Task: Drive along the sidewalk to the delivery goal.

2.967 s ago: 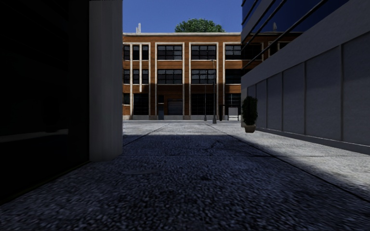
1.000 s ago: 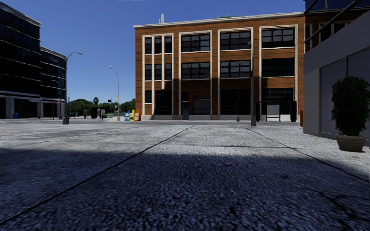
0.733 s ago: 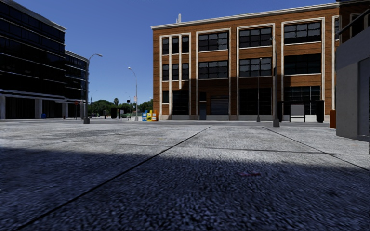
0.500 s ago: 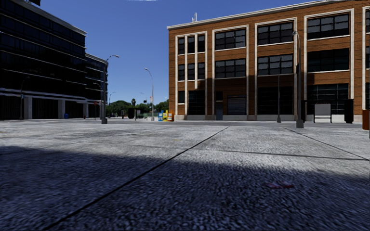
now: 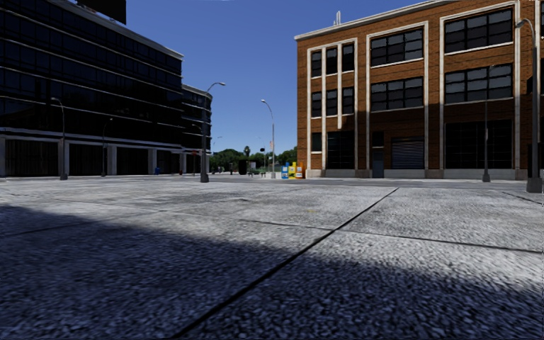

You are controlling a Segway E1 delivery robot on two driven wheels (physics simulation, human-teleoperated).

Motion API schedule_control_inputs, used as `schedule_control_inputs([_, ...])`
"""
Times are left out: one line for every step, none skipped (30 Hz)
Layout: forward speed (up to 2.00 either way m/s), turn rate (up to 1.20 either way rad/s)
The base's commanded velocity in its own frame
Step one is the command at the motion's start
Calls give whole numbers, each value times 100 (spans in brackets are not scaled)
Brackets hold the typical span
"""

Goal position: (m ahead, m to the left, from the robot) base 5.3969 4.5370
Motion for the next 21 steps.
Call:
schedule_control_inputs([138,46])
schedule_control_inputs([138,45])
schedule_control_inputs([138,45])
schedule_control_inputs([138,45])
schedule_control_inputs([138,45])
schedule_control_inputs([138,45])
schedule_control_inputs([138,45])
schedule_control_inputs([154,45])
schedule_control_inputs([173,45])
schedule_control_inputs([173,45])
schedule_control_inputs([200,45])
schedule_control_inputs([200,45])
schedule_control_inputs([200,45])
schedule_control_inputs([200,45])
schedule_control_inputs([200,45])
schedule_control_inputs([200,45])
schedule_control_inputs([200,45])
schedule_control_inputs([200,45])
schedule_control_inputs([200,45])
schedule_control_inputs([200,45])
schedule_control_inputs([200,45])
